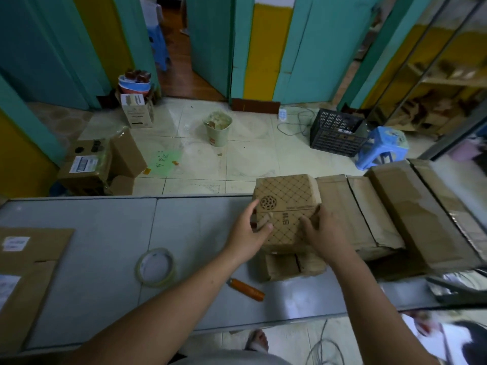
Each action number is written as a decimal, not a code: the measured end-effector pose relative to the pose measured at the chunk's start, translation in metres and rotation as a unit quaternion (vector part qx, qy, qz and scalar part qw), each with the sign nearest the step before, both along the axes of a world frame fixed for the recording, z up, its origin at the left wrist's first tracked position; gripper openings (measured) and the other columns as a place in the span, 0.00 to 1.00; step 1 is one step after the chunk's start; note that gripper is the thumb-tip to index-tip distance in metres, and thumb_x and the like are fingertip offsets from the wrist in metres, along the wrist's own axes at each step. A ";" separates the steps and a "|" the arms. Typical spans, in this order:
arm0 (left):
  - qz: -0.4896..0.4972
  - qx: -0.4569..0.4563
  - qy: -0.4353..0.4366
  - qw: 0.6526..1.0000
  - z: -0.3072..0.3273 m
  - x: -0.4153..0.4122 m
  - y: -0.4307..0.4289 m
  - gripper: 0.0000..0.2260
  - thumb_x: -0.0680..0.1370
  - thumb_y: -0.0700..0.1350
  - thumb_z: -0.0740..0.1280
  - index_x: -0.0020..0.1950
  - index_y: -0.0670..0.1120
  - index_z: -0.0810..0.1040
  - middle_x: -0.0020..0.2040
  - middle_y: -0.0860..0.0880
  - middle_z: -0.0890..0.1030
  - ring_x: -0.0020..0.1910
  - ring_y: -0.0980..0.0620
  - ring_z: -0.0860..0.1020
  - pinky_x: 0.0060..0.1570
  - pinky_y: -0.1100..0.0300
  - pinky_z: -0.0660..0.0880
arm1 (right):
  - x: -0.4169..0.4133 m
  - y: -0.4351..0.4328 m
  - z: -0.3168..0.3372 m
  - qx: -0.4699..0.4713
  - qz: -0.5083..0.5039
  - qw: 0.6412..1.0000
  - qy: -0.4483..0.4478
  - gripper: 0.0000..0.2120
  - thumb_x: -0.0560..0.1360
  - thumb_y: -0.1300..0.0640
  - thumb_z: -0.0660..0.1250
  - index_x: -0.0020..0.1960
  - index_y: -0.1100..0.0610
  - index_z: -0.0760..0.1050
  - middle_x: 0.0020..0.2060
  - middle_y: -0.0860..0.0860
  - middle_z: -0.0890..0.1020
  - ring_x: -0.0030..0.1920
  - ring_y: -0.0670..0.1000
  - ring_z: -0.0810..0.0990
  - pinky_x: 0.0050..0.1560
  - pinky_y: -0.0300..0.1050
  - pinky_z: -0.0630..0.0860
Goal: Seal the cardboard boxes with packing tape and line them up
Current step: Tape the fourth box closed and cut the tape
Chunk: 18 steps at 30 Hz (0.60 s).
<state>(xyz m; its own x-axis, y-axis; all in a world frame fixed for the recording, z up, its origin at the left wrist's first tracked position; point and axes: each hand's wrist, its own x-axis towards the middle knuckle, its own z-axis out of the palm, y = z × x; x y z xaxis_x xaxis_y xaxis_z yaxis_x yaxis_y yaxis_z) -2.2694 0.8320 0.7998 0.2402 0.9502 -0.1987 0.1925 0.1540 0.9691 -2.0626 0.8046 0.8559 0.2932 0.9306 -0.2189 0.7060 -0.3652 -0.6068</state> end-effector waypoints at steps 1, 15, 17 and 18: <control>0.003 0.009 0.007 1.000 -0.002 0.002 -0.003 0.33 0.82 0.47 0.73 0.84 0.56 0.62 0.74 0.56 0.76 0.72 0.55 0.76 0.66 0.51 0.81 | -0.001 -0.001 -0.001 0.003 0.000 1.000 -0.029 0.15 0.83 0.48 0.66 0.64 0.57 0.70 0.58 0.56 0.79 0.54 0.55 0.81 0.50 0.51 0.82; -0.029 0.043 0.052 0.997 -0.014 0.002 -0.016 0.33 0.82 0.52 0.72 0.84 0.58 0.61 0.71 0.57 0.70 0.67 0.64 0.74 0.66 0.62 0.76 | -0.003 -0.008 -0.004 -0.004 0.042 0.980 -0.195 0.17 0.83 0.54 0.64 0.69 0.56 0.72 0.63 0.58 0.78 0.64 0.58 0.71 0.67 0.54 0.69; -0.045 0.040 0.053 0.997 -0.014 0.008 -0.018 0.33 0.82 0.52 0.71 0.85 0.55 0.61 0.73 0.56 0.69 0.70 0.59 0.73 0.70 0.59 0.73 | -0.001 -0.005 -0.003 0.001 0.058 0.981 -0.184 0.16 0.83 0.59 0.62 0.70 0.56 0.74 0.68 0.57 0.76 0.67 0.58 0.69 0.68 0.53 0.70; -0.054 0.039 0.055 0.996 -0.014 0.010 -0.017 0.33 0.83 0.52 0.71 0.85 0.54 0.61 0.74 0.56 0.69 0.71 0.58 0.72 0.71 0.60 0.72 | -0.001 -0.004 -0.002 0.002 0.068 0.982 -0.178 0.16 0.83 0.60 0.62 0.70 0.56 0.76 0.70 0.57 0.75 0.68 0.59 0.69 0.68 0.52 0.71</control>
